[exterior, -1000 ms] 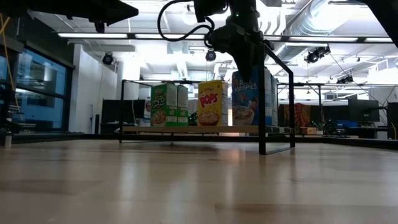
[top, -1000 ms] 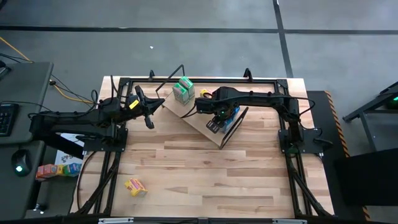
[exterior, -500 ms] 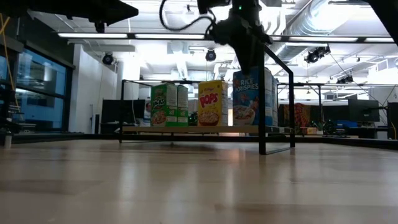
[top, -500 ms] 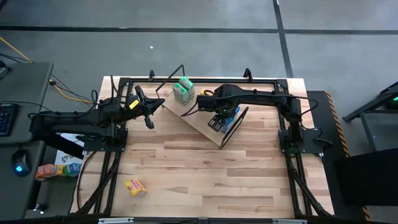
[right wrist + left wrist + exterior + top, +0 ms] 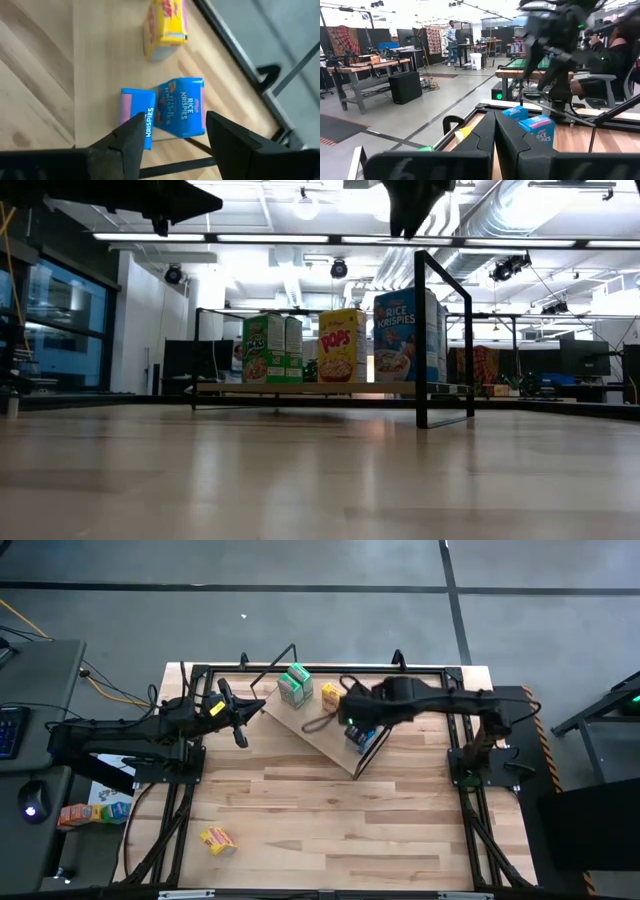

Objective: Stack cereal on shelf
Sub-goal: Put the yellow cereal box on the shelf aligned with the other yellow cereal box

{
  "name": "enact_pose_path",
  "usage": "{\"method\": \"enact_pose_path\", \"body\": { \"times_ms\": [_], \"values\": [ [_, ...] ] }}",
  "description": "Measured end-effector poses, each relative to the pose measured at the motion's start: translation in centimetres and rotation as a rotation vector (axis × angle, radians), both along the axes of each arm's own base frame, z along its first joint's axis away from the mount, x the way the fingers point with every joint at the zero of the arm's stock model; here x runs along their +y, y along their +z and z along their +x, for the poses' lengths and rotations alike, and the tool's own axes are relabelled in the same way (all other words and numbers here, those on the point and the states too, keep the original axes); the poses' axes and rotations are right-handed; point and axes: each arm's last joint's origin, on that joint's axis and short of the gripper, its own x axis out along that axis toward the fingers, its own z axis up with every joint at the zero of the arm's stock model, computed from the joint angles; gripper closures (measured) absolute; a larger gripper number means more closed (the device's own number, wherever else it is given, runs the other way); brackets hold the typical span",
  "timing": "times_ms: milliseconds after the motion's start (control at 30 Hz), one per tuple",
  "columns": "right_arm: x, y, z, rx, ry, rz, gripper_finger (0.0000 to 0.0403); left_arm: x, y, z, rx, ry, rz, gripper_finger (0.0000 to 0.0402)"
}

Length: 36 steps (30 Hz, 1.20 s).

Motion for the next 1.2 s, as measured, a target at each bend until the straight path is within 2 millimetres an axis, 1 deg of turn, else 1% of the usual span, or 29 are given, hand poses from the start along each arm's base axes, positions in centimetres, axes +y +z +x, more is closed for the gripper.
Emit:
{"method": "enact_pose_path", "body": {
  "times_ms": [133, 233, 333, 433, 500, 600, 667, 733, 800, 867, 1000, 1100, 1200],
  "values": [
    [2.9, 0.4, -0.3, -0.007, 0.097, -0.029, 0.0217, 0.0, -0.1, 0.0, 0.008, 0.000, -0.001, 0.0401],
    [4.7, 1.1, -1.2, -0.040, 0.139, -0.022, 0.0217, 0.0, -0.2, 0.0, 0.017, -0.001, -0.011, 0.0401],
    [6.0, 2.2, -2.7, -0.100, 0.146, -0.025, 0.0217, 0.0, -0.2, 0.0, 0.016, -0.002, -0.026, 0.0402],
    [7.1, 2.2, -5.5, -0.137, 0.119, -0.054, 0.0218, 0.0, -0.2, 0.0, 0.016, -0.002, -0.027, 0.0402],
    [7.7, 1.2, -7.9, -0.152, 0.082, -0.086, 0.0218, 0.0, -0.3, 0.0, 0.017, -0.002, -0.031, 0.0402],
    [8.3, -1.2, -11.7, -0.221, 0.029, -0.094, 0.0218, 0.0, -0.3, 0.0, 0.010, -0.014, -0.047, 0.0401],
    [8.8, -2.8, -13.7, -0.342, 0.015, -0.098, 0.0218, -0.1, -0.3, 0.1, 0.008, -0.050, -0.049, 0.0402],
    [9.4, -4.5, -14.9, -0.487, 0.045, -0.111, 0.0218, -0.3, -0.2, 0.1, 0.002, -0.097, -0.045, 0.0401],
    [10.0, -6.2, -15.6, -0.623, 0.102, -0.136, 0.0218, -0.4, -0.1, 0.1, 0.001, -0.147, -0.041, 0.0402],
    [10.6, -7.7, -15.8, -0.721, 0.165, -0.172, 0.0218, -0.5, -0.2, 0.2, 0.005, -0.191, -0.039, 0.0401],
    [11.2, -10.2, -15.6, -0.827, 0.277, -0.210, 0.0218, -0.6, -0.2, 0.2, 0.006, -0.212, -0.038, 0.0396],
    [11.3, -11.5, -15.3, -0.861, 0.340, -0.245, 0.0218, -0.6, -0.1, 0.2, -0.002, -0.213, -0.036, 0.0373],
    [11.4, -11.9, -15.1, -0.868, 0.384, -0.272, 0.0218, -0.7, 0.1, 0.2, -0.018, -0.238, -0.031, 0.0333]
  ]
}}
